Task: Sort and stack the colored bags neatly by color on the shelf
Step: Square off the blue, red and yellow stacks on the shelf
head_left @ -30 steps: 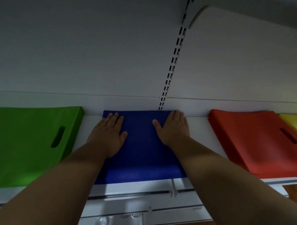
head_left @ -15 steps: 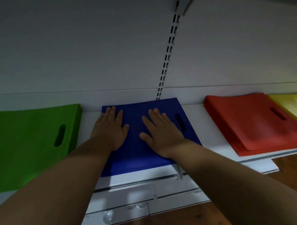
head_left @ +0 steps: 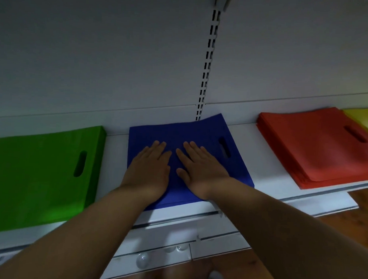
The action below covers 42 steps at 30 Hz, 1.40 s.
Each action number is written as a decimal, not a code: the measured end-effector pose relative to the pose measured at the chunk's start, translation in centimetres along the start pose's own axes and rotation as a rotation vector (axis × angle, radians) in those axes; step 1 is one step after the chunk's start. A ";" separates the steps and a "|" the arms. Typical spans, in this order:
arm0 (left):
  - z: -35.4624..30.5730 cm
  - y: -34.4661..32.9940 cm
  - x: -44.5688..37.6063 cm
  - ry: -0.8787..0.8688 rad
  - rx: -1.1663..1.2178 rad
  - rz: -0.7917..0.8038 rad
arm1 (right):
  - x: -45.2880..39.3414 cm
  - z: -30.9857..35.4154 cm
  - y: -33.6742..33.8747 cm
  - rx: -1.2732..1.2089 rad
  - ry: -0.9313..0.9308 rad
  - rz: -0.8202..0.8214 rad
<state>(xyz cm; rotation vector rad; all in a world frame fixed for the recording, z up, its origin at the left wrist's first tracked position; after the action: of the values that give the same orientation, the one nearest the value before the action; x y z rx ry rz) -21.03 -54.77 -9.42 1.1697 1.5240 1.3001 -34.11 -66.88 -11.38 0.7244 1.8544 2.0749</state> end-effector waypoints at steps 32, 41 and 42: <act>-0.4 -2.1 1.3 0.150 -0.109 0.264 | 1.8 -7.0 0.9 -0.120 -0.302 0.006; -0.7 -1.2 0.7 0.169 -0.122 0.340 | 2.6 -7.5 4.0 -0.117 -0.268 0.003; -0.8 -0.8 0.9 0.178 -0.114 0.312 | 3.2 -7.8 4.7 -0.119 -0.266 -0.055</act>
<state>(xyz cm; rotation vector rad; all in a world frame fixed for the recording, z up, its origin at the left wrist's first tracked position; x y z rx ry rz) -22.11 -54.10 -10.07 1.2826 1.4068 1.7156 -40.29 -72.54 -6.67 0.8608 1.5769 1.9284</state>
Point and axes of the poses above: each hand's wrist, its own x-axis away from the middle knuckle, its own y-axis out of the back of the hand, z = x × y, the point moved 1 cm from there along -x, towards the middle knuckle, and after that the axes turned 4 degrees about -y, right-handed, at the moved point
